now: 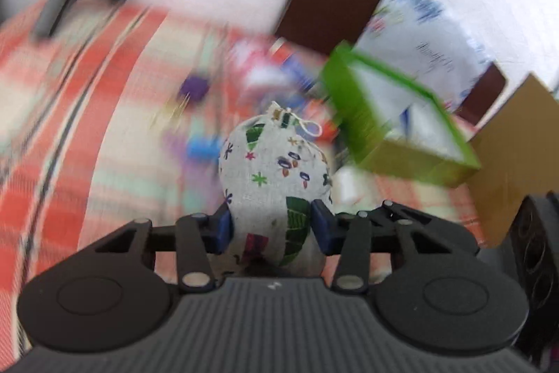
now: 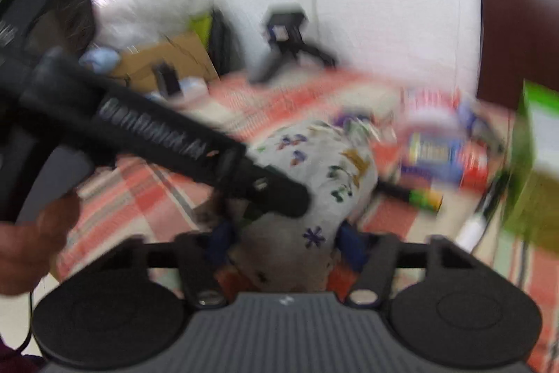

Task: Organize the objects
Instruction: 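Lift the floral pouch into the green box and open the left tool, then grasp the white-capped marker with the right tool while the left tool reaches the black marker, then grasp the black marker with the left tool while the right tool holds the white-capped marker, then lower both markers into the green box and open both tools, then grasp the blue-capped Flash Color marker with the left tool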

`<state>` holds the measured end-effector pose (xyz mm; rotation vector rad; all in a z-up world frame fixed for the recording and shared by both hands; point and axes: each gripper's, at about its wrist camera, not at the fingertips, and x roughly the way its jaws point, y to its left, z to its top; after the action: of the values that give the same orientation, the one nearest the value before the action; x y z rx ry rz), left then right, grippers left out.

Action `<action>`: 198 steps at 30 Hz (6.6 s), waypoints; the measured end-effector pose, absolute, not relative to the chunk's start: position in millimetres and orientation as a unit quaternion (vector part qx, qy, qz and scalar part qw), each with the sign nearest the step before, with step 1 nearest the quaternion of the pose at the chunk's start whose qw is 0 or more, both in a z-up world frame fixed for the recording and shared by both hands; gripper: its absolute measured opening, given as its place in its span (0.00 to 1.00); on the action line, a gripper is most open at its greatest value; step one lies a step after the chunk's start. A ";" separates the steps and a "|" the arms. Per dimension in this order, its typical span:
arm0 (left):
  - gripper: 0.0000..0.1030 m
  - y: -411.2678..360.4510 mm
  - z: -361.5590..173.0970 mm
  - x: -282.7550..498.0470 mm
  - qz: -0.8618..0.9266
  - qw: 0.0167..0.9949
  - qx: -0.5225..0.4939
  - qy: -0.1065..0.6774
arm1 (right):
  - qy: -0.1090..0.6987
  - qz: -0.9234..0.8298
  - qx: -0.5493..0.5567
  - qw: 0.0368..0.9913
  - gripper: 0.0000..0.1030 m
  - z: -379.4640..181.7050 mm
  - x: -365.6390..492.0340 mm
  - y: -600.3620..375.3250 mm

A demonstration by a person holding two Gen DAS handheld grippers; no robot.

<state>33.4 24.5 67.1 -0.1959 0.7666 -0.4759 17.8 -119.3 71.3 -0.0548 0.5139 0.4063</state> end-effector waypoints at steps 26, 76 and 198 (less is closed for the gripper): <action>0.54 -170.3 72.1 140.7 -0.301 0.903 0.037 0.304 | 0.190 -0.074 0.039 0.978 0.81 48.9 119.9 -297.3; 0.57 -35.4 20.4 30.9 -0.211 0.876 -0.029 0.433 | 0.326 0.145 0.015 0.934 0.25 23.9 -8.4 -173.8; 0.33 57.7 24.5 40.6 -0.089 0.905 -0.087 0.407 | 0.272 0.046 -0.129 0.952 0.39 31.4 22.6 -193.0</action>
<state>40.6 57.7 24.5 -0.1790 0.8412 -0.1833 22.6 -193.0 31.4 -0.2629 0.5536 0.0940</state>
